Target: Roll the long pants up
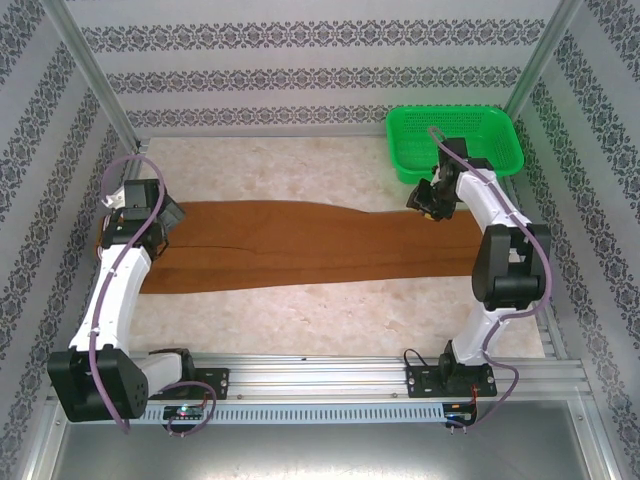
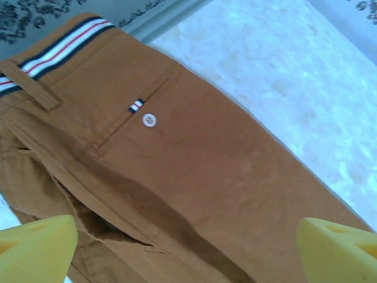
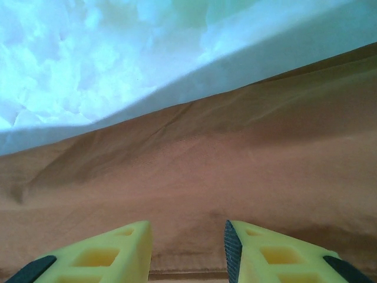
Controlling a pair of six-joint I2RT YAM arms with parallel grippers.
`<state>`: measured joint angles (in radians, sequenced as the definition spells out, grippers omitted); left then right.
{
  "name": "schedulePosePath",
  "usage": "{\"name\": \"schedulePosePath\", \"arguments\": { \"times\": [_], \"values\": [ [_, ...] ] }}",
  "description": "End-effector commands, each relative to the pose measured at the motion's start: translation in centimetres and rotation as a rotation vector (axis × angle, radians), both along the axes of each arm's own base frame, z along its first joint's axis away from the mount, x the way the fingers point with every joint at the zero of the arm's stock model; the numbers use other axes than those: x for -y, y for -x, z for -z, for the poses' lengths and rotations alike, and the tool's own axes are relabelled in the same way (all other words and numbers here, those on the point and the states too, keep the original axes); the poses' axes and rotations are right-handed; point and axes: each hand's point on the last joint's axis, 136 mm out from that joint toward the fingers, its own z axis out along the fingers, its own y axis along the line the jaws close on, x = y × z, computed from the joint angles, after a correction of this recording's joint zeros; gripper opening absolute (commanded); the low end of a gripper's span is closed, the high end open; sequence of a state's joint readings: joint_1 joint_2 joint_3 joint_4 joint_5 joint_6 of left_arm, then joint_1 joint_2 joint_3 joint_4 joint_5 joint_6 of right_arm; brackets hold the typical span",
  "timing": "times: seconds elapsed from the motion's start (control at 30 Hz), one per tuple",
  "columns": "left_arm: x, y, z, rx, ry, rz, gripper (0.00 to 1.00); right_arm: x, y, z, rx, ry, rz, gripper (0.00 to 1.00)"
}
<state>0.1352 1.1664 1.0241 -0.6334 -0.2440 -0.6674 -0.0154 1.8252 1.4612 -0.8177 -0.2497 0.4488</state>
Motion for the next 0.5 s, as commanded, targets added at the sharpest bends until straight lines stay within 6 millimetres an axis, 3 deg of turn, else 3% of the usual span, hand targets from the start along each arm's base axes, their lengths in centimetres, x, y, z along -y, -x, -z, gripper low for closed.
{"name": "schedulePosePath", "arguments": {
  "times": [0.0, 0.13, 0.23, 0.47],
  "values": [
    [-2.3, 1.9, 0.7, -0.049, 0.004, -0.147, 0.94, -0.9, -0.4, 0.3, -0.004, -0.055, -0.013, 0.4],
    [-4.8, 5.8, 1.6, -0.021, 0.03, -0.4, 0.99, -1.1, -0.4, 0.5, -0.009, -0.066, -0.013, 0.4],
    [-5.8, 6.9, 1.7, 0.056, 0.02, -0.469, 0.98, -1.0, -0.4, 0.6, -0.007, -0.063, -0.014, 0.4],
    [-6.5, 5.7, 4.5, -0.052, 0.028, -0.476, 1.0, -1.6, -0.8, 1.0, -0.025, -0.109, -0.012, 0.39]
  ]
}}
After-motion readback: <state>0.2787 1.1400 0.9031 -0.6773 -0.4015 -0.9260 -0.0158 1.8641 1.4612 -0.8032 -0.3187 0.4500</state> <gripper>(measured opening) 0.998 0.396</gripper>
